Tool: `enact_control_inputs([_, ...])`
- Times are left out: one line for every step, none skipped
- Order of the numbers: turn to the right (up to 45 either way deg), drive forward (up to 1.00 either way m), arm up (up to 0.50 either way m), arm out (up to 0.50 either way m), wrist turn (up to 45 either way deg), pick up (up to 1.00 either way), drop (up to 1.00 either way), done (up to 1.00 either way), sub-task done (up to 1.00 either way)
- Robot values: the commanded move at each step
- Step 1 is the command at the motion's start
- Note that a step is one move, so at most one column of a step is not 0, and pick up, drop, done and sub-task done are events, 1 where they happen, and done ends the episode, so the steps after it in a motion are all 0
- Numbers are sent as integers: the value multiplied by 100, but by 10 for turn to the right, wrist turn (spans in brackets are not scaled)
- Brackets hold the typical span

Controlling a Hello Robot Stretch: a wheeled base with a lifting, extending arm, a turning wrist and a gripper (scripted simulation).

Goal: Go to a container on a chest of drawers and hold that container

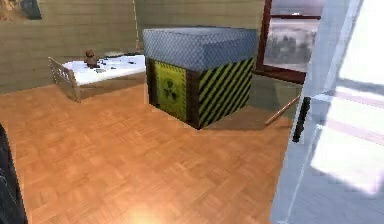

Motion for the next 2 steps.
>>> enact_control_inputs([-360, 0, 0, 0, 0, 0, 0, 0, 0])
enact_control_inputs([0, 10, 0, 0, 0, 0, 0, 0, 0])
